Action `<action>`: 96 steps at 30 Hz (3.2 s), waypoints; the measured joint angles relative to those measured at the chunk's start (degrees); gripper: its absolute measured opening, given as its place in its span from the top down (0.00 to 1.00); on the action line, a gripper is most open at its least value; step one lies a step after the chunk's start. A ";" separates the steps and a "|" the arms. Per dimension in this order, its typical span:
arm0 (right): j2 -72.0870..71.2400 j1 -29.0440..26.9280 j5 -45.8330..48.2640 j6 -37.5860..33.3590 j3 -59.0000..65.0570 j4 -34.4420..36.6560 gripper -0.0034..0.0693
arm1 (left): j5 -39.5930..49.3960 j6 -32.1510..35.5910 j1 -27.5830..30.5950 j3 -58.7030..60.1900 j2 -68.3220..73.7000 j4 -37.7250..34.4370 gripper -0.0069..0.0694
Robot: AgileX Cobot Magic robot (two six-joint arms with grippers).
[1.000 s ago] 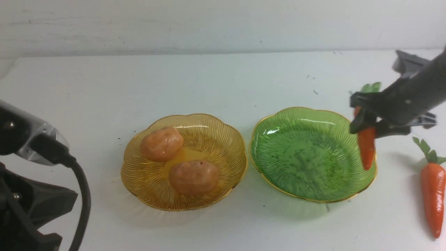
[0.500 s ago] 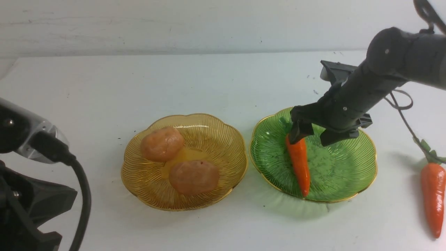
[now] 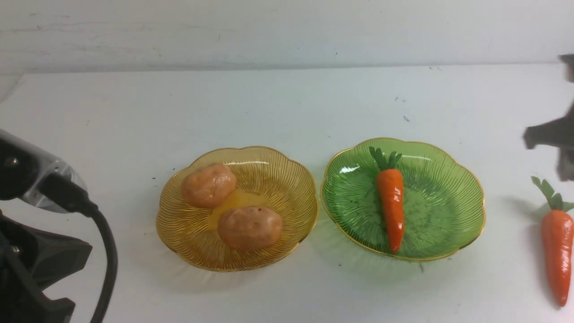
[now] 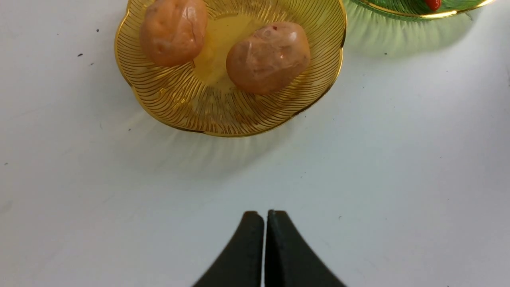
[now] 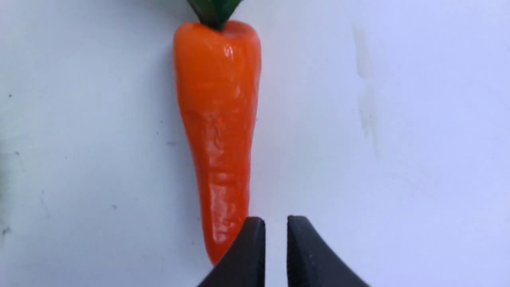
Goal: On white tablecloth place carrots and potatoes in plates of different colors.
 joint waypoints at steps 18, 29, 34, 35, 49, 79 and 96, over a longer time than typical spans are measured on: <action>8.92 4.95 -9.27 -1.09 0.84 2.28 0.59 | 1.06 0.00 0.00 0.00 0.00 0.21 0.91; 6.53 22.27 -10.48 -3.90 -14.12 16.39 0.56 | 1.06 0.00 0.00 0.00 0.00 0.21 0.91; 12.25 25.62 -7.74 1.07 -18.36 10.44 0.44 | 2.06 -0.02 0.00 0.00 0.00 0.21 0.91; 12.64 25.69 -6.57 1.72 -18.92 9.35 0.39 | 2.55 -0.02 0.00 0.00 0.00 0.21 0.91; -20.77 25.86 6.90 -0.79 -19.63 4.79 0.95 | -1.32 -2.42 0.00 0.07 0.00 0.00 0.91; -99.00 25.86 -47.56 4.59 46.06 -5.43 0.97 | -9.86 -2.34 0.00 0.52 -4.62 0.06 0.91; -99.00 25.86 -47.26 4.59 46.18 -5.50 0.97 | -21.57 -7.63 0.00 11.44 -30.21 2.87 0.91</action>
